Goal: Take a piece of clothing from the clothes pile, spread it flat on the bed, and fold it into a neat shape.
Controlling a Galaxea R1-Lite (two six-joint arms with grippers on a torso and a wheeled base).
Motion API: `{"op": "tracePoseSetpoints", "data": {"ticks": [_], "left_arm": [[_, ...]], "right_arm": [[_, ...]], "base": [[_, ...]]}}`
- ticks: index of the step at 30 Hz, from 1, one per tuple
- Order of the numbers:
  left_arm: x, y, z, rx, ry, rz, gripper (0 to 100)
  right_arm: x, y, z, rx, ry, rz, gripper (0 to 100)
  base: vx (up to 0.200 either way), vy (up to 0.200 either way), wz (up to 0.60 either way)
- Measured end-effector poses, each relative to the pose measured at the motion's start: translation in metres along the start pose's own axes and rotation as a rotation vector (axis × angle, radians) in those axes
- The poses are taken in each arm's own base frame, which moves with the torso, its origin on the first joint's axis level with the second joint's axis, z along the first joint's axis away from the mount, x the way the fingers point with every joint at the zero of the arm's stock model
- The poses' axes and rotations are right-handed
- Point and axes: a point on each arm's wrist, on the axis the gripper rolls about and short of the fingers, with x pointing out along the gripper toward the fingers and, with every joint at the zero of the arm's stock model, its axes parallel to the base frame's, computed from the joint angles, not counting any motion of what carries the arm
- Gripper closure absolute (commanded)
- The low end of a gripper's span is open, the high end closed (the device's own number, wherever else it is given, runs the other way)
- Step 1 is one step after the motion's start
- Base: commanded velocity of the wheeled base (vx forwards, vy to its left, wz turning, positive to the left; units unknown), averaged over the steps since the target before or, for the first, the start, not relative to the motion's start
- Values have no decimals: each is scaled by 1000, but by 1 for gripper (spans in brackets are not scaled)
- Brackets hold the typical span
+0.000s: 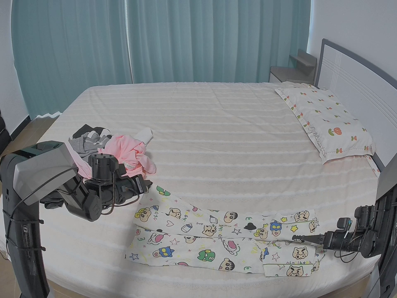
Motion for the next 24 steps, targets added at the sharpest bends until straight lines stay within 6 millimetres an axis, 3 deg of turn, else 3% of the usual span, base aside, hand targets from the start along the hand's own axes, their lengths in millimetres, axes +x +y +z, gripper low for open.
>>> {"op": "tracePoseSetpoints", "data": {"ticks": [5,6,16,24], "left_arm": [[0,12,-16,-22,54,35,100],[0,14,-18,-25,61,40,0],[7,33,-23,-50,66,81,0],[-5,37,-33,-78,132,44,0]], "right_arm": [[0,0,0,0,1,0,0],[0,0,0,0,1,0,0],[1,0,-1,1,7,-1,0],[1,-1,-2,1,8,-1,0]], "base": [[0,0,0],[0,0,0],[0,0,0],[0,0,0]]}}
